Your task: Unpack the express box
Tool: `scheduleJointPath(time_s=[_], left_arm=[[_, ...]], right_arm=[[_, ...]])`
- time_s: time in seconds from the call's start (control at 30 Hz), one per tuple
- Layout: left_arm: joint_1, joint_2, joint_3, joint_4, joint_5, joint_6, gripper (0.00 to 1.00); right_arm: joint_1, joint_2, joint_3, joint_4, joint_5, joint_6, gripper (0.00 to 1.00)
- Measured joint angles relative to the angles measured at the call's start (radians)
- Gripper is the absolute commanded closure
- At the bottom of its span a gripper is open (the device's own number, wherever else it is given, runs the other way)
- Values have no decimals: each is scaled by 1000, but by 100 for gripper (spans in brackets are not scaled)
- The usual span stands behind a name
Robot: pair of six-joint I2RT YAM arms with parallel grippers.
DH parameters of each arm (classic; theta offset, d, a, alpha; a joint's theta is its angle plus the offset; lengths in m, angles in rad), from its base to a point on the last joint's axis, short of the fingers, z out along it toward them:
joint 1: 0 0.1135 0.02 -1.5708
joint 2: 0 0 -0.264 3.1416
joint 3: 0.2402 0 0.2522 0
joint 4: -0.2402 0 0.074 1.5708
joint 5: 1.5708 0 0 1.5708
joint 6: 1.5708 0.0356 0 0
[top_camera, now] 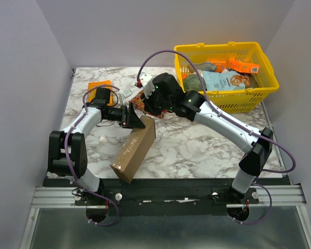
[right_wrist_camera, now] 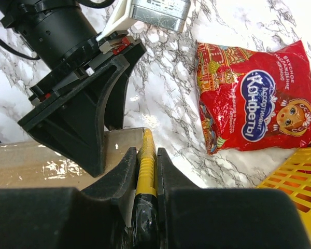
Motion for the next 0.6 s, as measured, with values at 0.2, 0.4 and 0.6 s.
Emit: scheduleJointPath(time_s=[0.2,0.4,0.6], left_arm=[[0,0,0,0,0,0,10],[0,0,0,0,0,0,10],[0,0,0,0,-1,1,10]], right_arm=[[0,0,0,-15,-13,-13,100],[0,0,0,-16,-16,-28,100],[2,0,0,-26,-16,-61,100]])
